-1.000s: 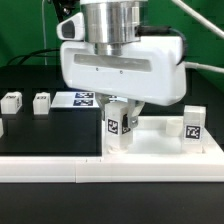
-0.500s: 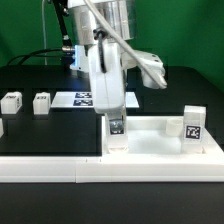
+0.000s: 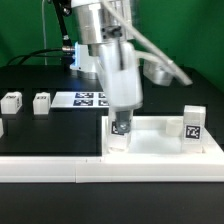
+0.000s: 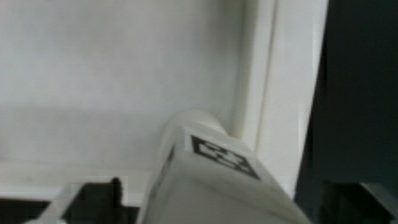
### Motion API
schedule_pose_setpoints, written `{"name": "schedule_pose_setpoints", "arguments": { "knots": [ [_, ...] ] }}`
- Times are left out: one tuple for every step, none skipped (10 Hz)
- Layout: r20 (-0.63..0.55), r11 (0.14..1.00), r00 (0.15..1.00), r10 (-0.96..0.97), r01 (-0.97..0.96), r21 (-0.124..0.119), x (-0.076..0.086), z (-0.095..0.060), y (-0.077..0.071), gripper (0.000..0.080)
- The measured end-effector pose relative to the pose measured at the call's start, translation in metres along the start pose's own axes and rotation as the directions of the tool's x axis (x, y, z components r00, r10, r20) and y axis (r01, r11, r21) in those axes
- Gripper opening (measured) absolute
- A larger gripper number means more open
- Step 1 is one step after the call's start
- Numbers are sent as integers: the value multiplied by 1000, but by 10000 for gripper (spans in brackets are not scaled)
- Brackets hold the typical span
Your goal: Assemble square table
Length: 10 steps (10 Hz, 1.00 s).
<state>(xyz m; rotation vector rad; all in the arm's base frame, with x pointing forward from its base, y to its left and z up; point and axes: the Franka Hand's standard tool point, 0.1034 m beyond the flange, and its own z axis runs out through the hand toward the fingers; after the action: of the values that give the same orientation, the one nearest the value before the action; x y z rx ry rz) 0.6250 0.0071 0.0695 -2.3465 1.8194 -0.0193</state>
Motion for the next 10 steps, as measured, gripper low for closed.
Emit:
{"name": "schedule_pose_setpoints", "arguments": {
  "knots": [
    [7, 990, 990, -142, 142, -1, 0, 1, 2, 615],
    [4, 985, 985, -175, 175, -3, 1, 1, 2, 639],
    [3, 973, 973, -229, 229, -4, 1, 1, 2, 639],
    [2, 953, 953, -304, 304, -5, 2, 1, 2, 648],
    [0, 920, 920, -391, 391, -8, 3, 0, 2, 648],
    [-3, 806, 806, -592, 592, -20, 6, -2, -2, 648],
    [7, 714, 715, -699, 699, -28, 6, -1, -2, 648],
    [4, 703, 703, -711, 711, -30, 7, 0, -2, 648],
    [4, 703, 704, -711, 710, -30, 7, 0, -2, 648],
    [3, 724, 725, -689, 689, -30, 7, 0, -2, 523]
  ]
}}
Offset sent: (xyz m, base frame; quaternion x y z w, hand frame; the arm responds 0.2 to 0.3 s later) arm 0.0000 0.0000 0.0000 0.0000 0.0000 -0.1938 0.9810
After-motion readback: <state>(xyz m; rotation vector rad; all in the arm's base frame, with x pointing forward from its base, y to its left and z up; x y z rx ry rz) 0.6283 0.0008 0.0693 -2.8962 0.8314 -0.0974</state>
